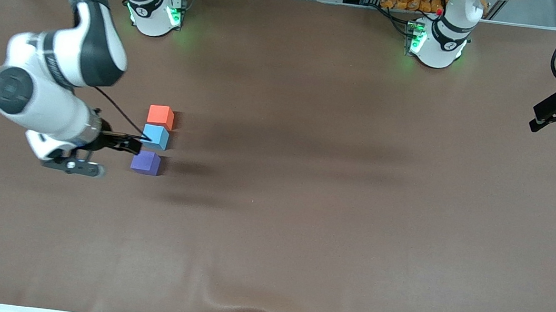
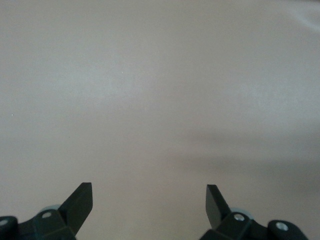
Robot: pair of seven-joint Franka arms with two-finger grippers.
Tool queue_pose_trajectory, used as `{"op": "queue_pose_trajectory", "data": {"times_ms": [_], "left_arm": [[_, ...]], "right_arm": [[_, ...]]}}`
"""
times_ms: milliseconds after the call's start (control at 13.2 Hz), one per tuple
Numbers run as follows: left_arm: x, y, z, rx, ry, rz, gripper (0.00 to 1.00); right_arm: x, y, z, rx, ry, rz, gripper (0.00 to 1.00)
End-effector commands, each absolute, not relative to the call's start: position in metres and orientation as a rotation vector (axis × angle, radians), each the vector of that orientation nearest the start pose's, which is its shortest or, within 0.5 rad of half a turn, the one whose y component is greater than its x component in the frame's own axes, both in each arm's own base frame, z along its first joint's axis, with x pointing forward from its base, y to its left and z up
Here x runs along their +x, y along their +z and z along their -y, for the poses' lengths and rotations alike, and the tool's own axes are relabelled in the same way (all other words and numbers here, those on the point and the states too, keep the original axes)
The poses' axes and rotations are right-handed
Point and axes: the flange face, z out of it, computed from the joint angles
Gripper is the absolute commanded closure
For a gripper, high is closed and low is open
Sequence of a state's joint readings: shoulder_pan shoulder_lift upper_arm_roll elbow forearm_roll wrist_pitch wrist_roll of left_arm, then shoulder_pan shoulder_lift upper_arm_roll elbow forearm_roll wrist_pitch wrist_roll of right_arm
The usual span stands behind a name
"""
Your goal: Place blue block between orange and purple blocks
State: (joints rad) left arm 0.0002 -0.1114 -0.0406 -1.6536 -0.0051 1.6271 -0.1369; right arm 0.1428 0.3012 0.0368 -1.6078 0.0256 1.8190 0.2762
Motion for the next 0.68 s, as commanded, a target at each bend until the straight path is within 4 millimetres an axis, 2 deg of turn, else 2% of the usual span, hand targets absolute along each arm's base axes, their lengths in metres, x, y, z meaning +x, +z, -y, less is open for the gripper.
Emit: {"op": "queue_pose_trajectory", "data": {"times_ms": [0, 304, 456, 608], "left_arm": [[0.521, 0.657, 0.022, -3.160, -0.155, 0.122, 0.00], [0.519, 0.658, 0.020, -3.162, -0.150, 0.131, 0.00], [0.521, 0.654, 0.019, -3.157, -0.136, 0.131, 0.00], [0.517, 0.651, 0.019, -3.149, -0.086, 0.133, 0.00]], "right_arm": [[0.644, 0.493, -0.097, -3.112, 0.148, -0.181, 0.00], [0.631, 0.560, -0.078, -3.152, 0.202, -0.211, 0.00], [0.614, 0.586, -0.067, -3.154, 0.245, -0.245, 0.00], [0.595, 0.620, -0.046, -3.145, 0.188, -0.293, 0.00]]}}
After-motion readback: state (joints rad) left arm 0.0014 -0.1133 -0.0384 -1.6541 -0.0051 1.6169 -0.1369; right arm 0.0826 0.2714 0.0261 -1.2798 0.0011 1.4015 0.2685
